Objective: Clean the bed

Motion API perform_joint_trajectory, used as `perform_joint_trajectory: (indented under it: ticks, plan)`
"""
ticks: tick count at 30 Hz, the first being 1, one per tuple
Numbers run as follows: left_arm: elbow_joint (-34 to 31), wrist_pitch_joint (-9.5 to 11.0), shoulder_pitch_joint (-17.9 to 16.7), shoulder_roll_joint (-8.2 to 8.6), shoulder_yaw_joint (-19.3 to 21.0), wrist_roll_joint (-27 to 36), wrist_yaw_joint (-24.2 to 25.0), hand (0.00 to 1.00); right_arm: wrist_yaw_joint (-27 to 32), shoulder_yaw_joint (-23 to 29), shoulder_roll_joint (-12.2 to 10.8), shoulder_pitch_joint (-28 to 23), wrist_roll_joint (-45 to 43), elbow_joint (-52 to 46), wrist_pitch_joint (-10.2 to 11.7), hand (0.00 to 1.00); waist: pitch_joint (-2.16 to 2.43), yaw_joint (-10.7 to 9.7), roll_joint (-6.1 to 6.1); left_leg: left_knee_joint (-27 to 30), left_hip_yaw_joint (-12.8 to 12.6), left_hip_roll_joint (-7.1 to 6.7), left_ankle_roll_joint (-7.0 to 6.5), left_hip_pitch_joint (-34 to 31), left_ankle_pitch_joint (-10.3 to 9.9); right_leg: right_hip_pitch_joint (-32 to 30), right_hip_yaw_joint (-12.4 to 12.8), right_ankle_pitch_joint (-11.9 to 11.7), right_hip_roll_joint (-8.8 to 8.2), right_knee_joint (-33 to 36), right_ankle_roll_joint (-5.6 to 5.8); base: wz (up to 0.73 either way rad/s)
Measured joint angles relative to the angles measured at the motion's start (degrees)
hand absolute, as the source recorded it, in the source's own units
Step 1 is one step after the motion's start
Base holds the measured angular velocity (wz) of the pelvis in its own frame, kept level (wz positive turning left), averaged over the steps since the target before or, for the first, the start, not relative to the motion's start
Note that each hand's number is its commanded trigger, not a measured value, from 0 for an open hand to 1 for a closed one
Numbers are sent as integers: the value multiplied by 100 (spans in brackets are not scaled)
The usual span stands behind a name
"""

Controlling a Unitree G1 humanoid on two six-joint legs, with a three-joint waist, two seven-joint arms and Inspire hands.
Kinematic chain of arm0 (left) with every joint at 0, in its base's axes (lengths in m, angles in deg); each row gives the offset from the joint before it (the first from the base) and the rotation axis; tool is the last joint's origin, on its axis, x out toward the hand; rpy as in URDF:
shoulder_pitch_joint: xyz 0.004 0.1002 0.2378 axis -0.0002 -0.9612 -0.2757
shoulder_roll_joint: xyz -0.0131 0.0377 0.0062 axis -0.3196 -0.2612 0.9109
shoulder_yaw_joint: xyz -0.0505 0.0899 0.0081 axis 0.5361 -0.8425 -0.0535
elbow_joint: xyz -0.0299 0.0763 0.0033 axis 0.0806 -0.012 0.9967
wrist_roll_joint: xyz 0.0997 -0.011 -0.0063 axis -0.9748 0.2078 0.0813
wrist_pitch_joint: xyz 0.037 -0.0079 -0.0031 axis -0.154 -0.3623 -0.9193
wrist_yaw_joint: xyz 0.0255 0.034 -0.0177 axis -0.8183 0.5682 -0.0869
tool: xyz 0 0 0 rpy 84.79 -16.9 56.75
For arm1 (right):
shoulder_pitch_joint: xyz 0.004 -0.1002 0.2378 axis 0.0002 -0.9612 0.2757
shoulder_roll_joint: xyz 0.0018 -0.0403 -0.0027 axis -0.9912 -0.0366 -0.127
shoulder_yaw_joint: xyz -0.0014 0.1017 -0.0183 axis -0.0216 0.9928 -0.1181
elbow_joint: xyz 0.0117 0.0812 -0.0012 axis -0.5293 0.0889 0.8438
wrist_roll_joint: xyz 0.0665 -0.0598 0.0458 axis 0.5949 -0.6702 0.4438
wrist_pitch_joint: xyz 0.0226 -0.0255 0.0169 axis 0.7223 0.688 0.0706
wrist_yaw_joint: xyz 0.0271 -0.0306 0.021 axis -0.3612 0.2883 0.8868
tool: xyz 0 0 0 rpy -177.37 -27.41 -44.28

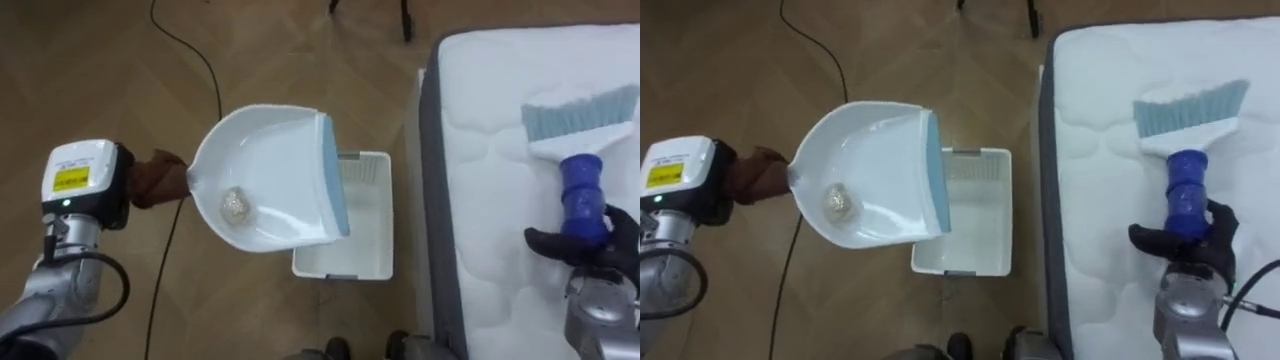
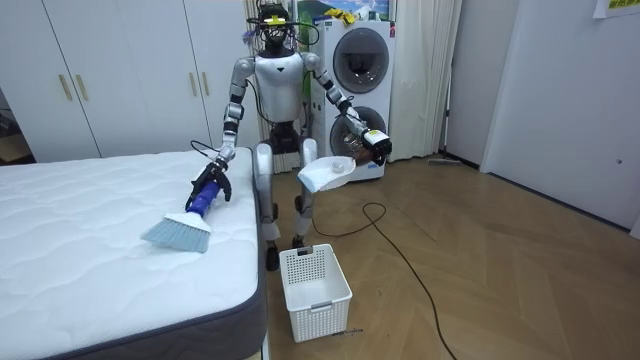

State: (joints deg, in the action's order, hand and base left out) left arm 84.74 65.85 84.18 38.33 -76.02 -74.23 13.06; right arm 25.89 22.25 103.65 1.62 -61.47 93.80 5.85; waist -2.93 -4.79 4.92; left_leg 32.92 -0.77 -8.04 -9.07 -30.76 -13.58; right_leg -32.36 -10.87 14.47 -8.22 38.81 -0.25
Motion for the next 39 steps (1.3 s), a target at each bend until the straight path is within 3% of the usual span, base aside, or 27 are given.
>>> perform_joint_trajectory:
  ticks: [7, 16, 20, 32, 35, 39]
  plan:
    - [100, -133, 165, -224, -576, -426, 2, 100, -9, -139, 0, -18, -306, -67, 150, 0, 4, -171, 17, 60, -62, -72, 1, -182, -1, -249, -25, 122, -126, 218, -48, 2]
    - [102, -283, 274, -284, -1017, -526, 260, 100, 43, -445, 14, -43, -466, -205, 241, 0, 16, -285, 109, 195, -90, -76, 1, -404, -1, -444, -34, 131, -153, 317, -64, 1]
    - [149, -404, 302, -289, -1025, -527, 524, 100, 98, -586, 13, -39, -475, -205, 241, 0, 21, -276, 181, 207, -87, -76, 1, -413, 0, -443, -36, 131, -154, 327, -64, 0]
    - [644, -702, 659, -367, -1050, -380, 1022, 100, 428, -668, 2, -29, -628, -211, 111, 0, 19, -210, 184, 253, -81, -77, 2, -422, -1, -466, -38, 132, -160, 380, -64, 0]
    - [857, -697, 932, -429, -1039, -214, 1137, 100, 499, -657, 1, -90, -729, -211, 115, 0, 21, -126, 186, 285, -67, -72, 2, -463, -1, -487, -34, 132, -140, 366, -65, 0]
    - [920, -722, 1107, -719, -889, -168, 1143, 100, 573, -650, 2, -101, -728, -243, 100, 0, 31, -91, 205, 289, -67, -66, 1, -471, -2, -481, -25, 131, -126, 331, -64, 0]
